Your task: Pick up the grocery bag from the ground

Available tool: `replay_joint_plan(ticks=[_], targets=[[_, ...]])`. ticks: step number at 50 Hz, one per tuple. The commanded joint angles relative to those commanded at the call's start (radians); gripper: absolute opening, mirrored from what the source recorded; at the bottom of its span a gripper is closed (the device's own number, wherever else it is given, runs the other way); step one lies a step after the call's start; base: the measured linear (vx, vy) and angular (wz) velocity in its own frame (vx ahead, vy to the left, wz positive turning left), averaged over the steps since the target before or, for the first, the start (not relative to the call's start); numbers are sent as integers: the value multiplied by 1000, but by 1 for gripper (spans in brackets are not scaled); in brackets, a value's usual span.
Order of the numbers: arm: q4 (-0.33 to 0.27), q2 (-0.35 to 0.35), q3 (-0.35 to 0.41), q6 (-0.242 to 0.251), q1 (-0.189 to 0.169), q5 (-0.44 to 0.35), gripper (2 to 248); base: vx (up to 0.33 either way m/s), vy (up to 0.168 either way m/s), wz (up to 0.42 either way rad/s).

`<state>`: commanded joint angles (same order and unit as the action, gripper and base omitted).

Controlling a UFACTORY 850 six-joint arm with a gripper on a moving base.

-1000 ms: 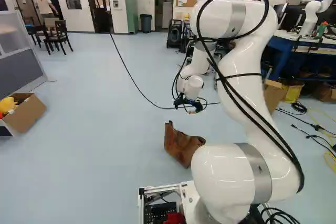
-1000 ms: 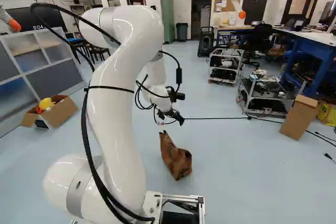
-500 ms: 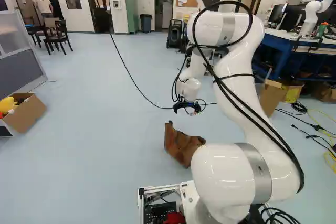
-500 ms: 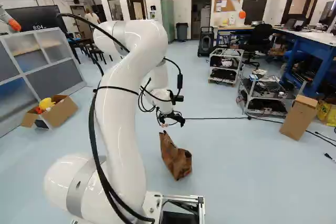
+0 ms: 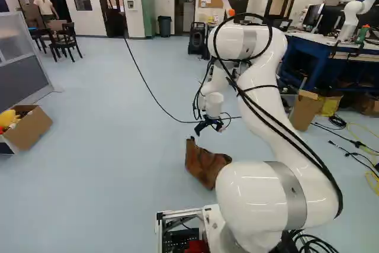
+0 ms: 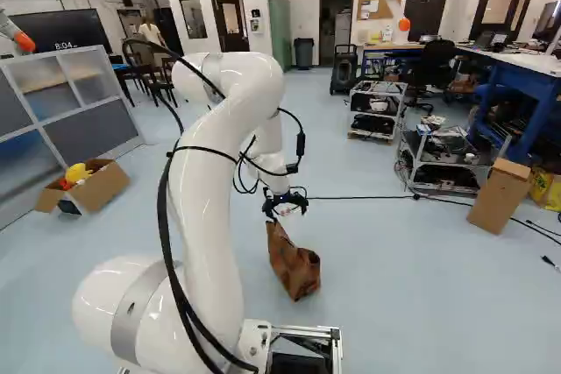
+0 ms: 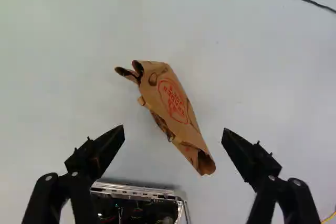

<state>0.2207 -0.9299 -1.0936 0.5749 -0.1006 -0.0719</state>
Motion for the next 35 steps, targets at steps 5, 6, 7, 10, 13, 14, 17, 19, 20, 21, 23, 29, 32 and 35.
replay_joint_plan(ticks=[5,6,7,10,13,14,17,19,20,21,23,29,32,35], targets=[[3,-20,-15,70,0,22,247,0,0,0],[4,-24,-18,84,0,26,247,0,0,0],[4,-28,-21,98,0,31,247,0,0,0],[7,-40,-29,141,0,44,247,0,0,0],[9,-51,-37,182,0,56,247,0,0,0],[10,-54,-39,196,0,60,247,0,0,0],[13,-66,-47,238,0,71,247,0,0,0],[14,-73,-53,266,0,79,247,0,0,0],[15,-77,-55,280,0,82,247,0,0,0],[16,-81,-58,294,0,86,247,0,0,0],[18,-89,-63,322,0,94,247,0,0,0],[24,-112,-80,406,0,116,247,0,0,0],[26,-123,-88,449,0,125,247,0,0,0],[29,-134,-96,490,0,132,247,0,0,0]])
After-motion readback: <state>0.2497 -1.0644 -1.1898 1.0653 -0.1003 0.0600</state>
